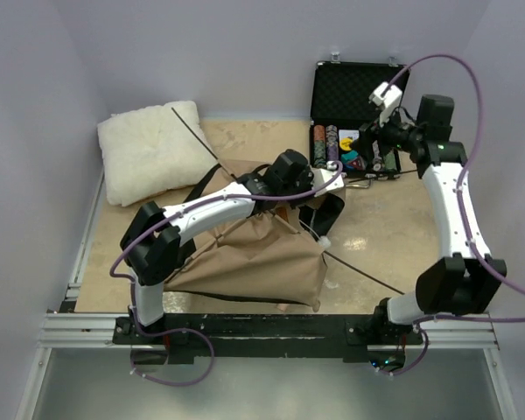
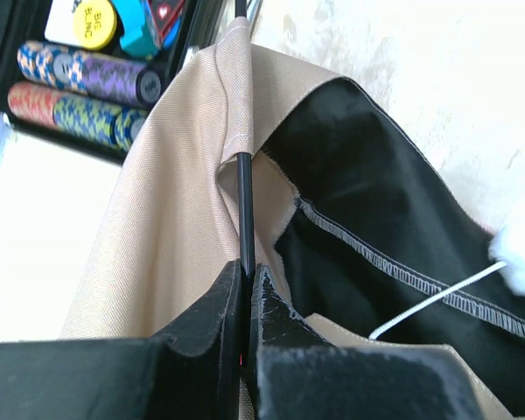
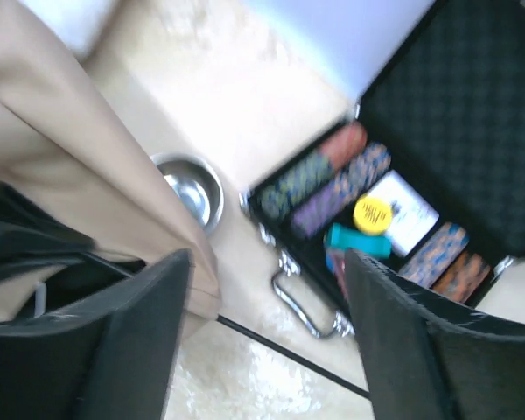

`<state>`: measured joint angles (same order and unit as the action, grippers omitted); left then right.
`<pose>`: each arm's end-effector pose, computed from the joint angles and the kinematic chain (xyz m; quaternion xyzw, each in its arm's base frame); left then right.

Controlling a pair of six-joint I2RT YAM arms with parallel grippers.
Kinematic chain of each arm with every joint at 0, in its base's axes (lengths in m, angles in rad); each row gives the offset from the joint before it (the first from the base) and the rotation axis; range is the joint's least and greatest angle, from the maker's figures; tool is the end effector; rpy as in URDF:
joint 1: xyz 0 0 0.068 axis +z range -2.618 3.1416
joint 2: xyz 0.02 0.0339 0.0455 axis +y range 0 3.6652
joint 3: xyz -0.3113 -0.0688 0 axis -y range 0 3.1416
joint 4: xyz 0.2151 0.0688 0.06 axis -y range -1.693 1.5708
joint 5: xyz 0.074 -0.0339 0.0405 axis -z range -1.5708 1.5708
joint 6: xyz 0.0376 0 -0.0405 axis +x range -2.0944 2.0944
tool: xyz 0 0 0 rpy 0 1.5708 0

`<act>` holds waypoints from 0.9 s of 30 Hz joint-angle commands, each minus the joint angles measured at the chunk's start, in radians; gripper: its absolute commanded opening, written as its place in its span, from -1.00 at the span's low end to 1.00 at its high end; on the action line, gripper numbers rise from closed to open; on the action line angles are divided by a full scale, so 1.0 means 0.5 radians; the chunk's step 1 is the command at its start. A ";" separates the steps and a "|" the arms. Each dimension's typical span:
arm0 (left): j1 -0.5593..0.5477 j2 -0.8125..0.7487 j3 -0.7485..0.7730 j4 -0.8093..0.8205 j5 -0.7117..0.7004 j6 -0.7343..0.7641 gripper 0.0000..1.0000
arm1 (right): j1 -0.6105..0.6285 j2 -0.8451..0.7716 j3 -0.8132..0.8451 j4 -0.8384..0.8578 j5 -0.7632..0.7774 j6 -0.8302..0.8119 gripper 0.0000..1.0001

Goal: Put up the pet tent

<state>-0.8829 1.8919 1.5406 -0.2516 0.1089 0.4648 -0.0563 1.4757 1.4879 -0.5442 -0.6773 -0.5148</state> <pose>0.2715 -0.3368 0.3280 0.5713 0.6749 -0.1435 0.4445 0.2947 0.0070 0.4336 -0.3467 0.7599 0.1448 0.5304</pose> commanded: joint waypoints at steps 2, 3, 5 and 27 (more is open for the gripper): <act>0.045 -0.173 0.051 -0.162 -0.003 0.034 -1.00 | -0.007 -0.331 0.206 -0.184 -0.437 0.214 0.58; 0.051 -0.191 0.063 -0.181 -0.012 0.034 -1.00 | -0.013 -0.386 0.190 -0.267 -0.507 0.189 0.58; 0.075 -0.237 0.088 -0.224 -0.018 0.031 -1.00 | -0.032 -0.536 0.105 -0.399 -0.572 0.116 0.57; 0.131 -0.443 0.606 -0.491 -0.009 -0.061 -1.00 | -0.035 -0.880 -0.727 0.538 -0.286 0.749 0.97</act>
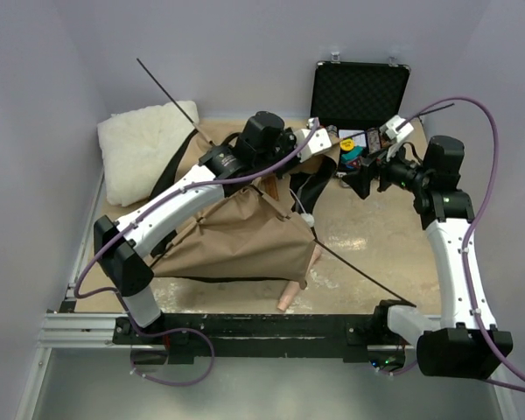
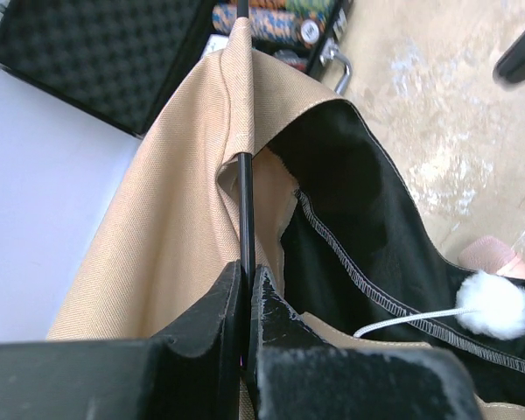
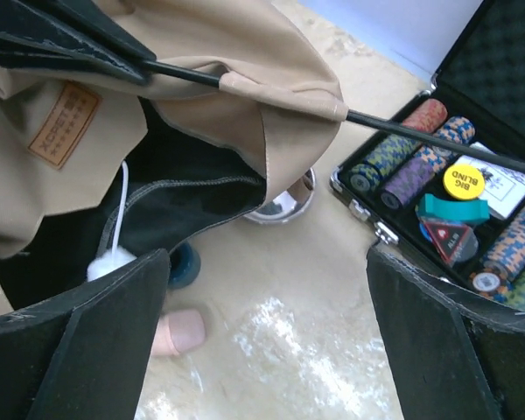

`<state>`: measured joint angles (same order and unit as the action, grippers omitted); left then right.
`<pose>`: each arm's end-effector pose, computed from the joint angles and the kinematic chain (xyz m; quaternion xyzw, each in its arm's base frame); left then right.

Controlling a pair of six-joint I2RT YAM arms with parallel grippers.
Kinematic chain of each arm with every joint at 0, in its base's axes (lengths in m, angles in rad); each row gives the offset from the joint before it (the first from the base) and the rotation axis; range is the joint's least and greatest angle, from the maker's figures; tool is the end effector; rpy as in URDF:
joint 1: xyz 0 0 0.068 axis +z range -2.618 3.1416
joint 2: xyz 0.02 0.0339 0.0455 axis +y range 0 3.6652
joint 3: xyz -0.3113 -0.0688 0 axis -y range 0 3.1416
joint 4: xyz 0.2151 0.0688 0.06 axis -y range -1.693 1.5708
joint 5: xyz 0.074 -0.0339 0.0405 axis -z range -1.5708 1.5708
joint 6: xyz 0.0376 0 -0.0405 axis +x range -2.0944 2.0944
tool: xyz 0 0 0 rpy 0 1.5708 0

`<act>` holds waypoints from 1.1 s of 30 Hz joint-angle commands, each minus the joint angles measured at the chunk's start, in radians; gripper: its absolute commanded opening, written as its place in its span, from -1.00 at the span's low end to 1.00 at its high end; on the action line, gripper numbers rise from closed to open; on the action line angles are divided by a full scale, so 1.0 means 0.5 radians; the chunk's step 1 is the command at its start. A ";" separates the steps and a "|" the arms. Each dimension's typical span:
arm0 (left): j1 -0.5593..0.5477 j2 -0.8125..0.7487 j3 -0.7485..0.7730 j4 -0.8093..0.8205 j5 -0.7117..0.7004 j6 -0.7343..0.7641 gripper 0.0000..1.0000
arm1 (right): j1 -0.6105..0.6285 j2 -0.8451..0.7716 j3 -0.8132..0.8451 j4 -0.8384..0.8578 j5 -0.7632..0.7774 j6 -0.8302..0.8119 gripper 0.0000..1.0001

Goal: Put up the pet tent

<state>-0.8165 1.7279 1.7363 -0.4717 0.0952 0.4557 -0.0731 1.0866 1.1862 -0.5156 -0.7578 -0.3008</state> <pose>0.2596 -0.2815 0.4330 0.5248 0.6686 -0.1341 0.5095 0.1772 0.0129 0.4292 -0.2890 0.7505 0.2103 0.5559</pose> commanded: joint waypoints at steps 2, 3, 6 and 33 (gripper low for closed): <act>-0.002 -0.115 0.267 -0.075 0.024 -0.049 -1.00 | -0.004 -0.166 -0.209 0.693 -0.169 0.499 0.97; -0.002 -0.115 0.279 -0.084 0.021 -0.052 -1.00 | -0.001 -0.203 -0.222 0.782 -0.199 0.567 0.97; -0.002 -0.115 0.292 -0.075 -0.021 -0.052 -1.00 | -0.004 -0.387 -0.197 0.984 -0.181 0.757 0.97; 0.041 -0.302 -0.034 0.299 -0.200 0.049 -1.00 | -0.001 -0.476 0.061 0.387 0.255 1.464 0.97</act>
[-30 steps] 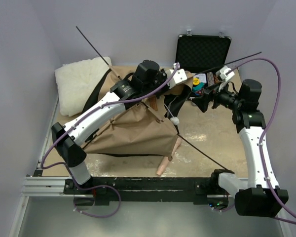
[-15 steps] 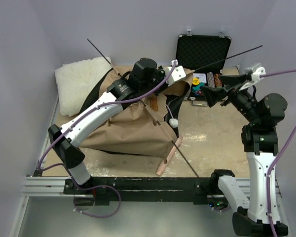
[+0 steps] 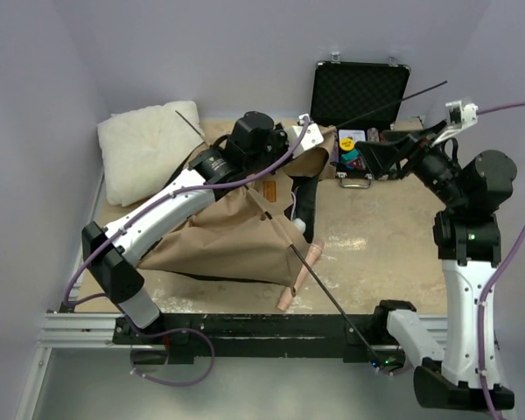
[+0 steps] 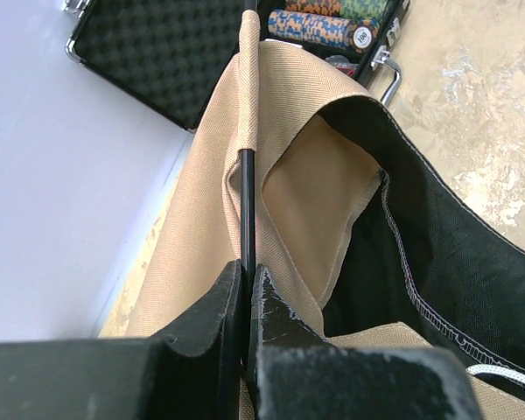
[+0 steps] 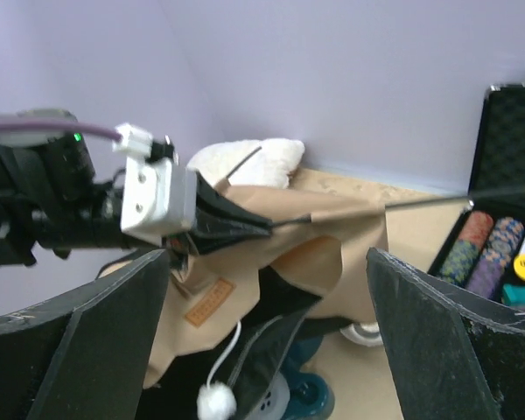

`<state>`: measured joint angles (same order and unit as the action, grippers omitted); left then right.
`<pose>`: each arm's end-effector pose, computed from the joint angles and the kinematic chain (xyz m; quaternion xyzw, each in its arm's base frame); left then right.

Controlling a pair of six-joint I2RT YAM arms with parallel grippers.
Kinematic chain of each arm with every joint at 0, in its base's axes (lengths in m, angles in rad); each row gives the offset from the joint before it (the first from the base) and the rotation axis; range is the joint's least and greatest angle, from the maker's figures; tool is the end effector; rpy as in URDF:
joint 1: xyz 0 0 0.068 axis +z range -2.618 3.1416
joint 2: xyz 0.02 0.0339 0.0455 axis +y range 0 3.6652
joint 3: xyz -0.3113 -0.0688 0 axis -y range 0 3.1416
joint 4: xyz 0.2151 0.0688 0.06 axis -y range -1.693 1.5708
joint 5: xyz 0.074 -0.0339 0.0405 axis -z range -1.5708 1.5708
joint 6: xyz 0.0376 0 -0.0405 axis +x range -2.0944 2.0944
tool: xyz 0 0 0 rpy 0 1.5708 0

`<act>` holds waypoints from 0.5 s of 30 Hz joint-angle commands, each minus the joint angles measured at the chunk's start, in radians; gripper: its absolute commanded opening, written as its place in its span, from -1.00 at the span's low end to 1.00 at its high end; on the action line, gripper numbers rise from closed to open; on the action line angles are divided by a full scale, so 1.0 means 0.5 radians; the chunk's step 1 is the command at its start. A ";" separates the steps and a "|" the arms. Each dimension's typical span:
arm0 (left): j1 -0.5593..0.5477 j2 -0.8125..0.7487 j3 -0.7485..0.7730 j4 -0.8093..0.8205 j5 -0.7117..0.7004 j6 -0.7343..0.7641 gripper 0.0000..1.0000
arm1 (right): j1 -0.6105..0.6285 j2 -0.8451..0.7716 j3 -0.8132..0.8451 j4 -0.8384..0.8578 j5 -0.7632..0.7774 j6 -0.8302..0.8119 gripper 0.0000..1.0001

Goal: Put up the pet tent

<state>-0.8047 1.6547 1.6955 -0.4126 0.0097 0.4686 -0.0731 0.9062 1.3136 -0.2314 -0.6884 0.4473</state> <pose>0.2511 -0.2615 0.4519 0.4930 0.6622 -0.0983 0.5556 0.1046 0.0163 0.5169 -0.0944 0.6508 0.3471 0.6687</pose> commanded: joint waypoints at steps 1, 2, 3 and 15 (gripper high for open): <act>0.017 -0.168 0.057 0.178 0.026 0.011 -1.00 | -0.004 -0.140 -0.292 -0.142 0.113 -0.002 0.97; 0.014 -0.186 0.060 0.187 0.039 -0.001 -1.00 | -0.004 -0.156 -0.381 -0.066 0.116 0.053 0.97; 0.014 -0.198 0.064 0.187 0.054 -0.017 -1.00 | -0.004 -0.162 -0.470 0.014 0.113 0.093 0.97; 0.011 -0.241 0.220 0.086 0.214 -0.149 -1.00 | 0.130 0.037 -0.765 1.269 -0.176 0.698 0.97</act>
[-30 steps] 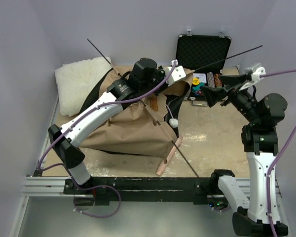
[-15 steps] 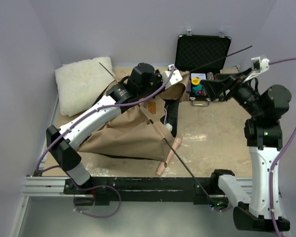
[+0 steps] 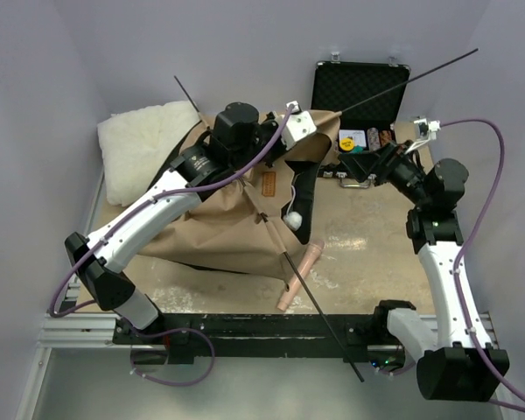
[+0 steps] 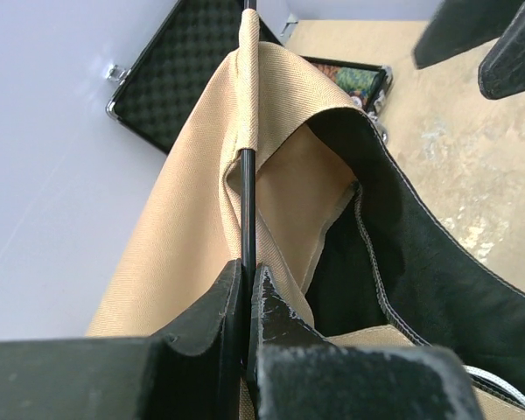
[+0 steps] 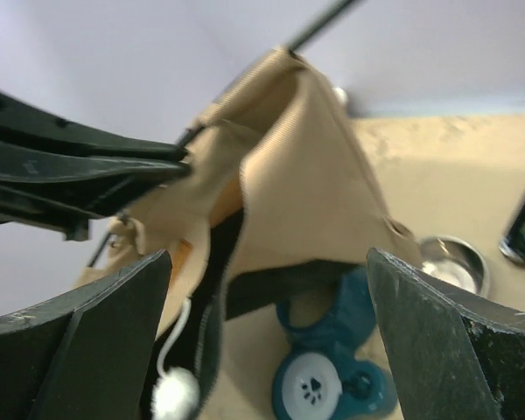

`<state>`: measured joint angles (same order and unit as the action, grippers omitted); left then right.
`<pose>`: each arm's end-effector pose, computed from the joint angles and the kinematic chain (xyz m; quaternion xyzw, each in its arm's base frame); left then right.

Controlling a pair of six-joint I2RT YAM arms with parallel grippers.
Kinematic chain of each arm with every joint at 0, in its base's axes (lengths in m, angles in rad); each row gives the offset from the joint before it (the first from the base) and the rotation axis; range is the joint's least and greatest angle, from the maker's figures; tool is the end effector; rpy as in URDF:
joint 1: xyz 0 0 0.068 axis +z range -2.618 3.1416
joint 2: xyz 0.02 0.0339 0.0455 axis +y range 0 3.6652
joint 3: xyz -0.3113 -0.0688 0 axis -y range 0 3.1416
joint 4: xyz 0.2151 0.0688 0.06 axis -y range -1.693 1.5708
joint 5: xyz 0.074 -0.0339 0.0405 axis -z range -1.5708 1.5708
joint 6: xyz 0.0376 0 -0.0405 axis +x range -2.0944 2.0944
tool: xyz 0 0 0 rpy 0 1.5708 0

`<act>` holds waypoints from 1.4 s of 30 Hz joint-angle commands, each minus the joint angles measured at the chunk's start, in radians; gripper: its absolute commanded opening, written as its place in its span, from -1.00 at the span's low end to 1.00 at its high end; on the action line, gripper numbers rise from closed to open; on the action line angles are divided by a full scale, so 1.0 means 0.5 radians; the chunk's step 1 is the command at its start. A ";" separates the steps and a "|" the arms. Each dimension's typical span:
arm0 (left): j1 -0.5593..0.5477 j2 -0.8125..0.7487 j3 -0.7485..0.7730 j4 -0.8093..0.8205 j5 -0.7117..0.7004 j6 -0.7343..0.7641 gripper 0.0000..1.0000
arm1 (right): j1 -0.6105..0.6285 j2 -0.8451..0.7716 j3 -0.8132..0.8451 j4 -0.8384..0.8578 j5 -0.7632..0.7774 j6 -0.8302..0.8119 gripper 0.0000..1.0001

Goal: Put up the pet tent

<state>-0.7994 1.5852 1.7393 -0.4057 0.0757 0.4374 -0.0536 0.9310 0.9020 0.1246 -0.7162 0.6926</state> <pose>0.2321 -0.2427 0.4893 0.4767 0.6300 -0.1396 0.5970 0.1539 0.0165 0.4267 -0.0120 0.6811 0.4415 0.5840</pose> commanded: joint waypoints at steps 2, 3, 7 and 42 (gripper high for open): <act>0.000 -0.102 0.148 0.066 0.109 -0.114 -1.00 | 0.168 0.006 0.061 0.634 -0.095 0.204 0.97; 0.003 -0.106 0.160 0.057 0.121 -0.111 -1.00 | 0.196 0.025 0.064 0.683 -0.080 0.219 0.97; 0.000 -0.124 0.175 0.054 0.161 -0.144 -1.00 | 0.356 0.129 0.221 0.338 0.235 -0.142 0.97; 0.227 -0.633 -0.451 0.136 0.566 -0.129 -1.00 | 0.362 0.203 0.693 0.886 0.420 0.137 -1.00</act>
<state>-0.7059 1.3190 1.5055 -0.3351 0.3485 0.3523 0.1577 1.0721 1.0924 0.3668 -0.5571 0.7002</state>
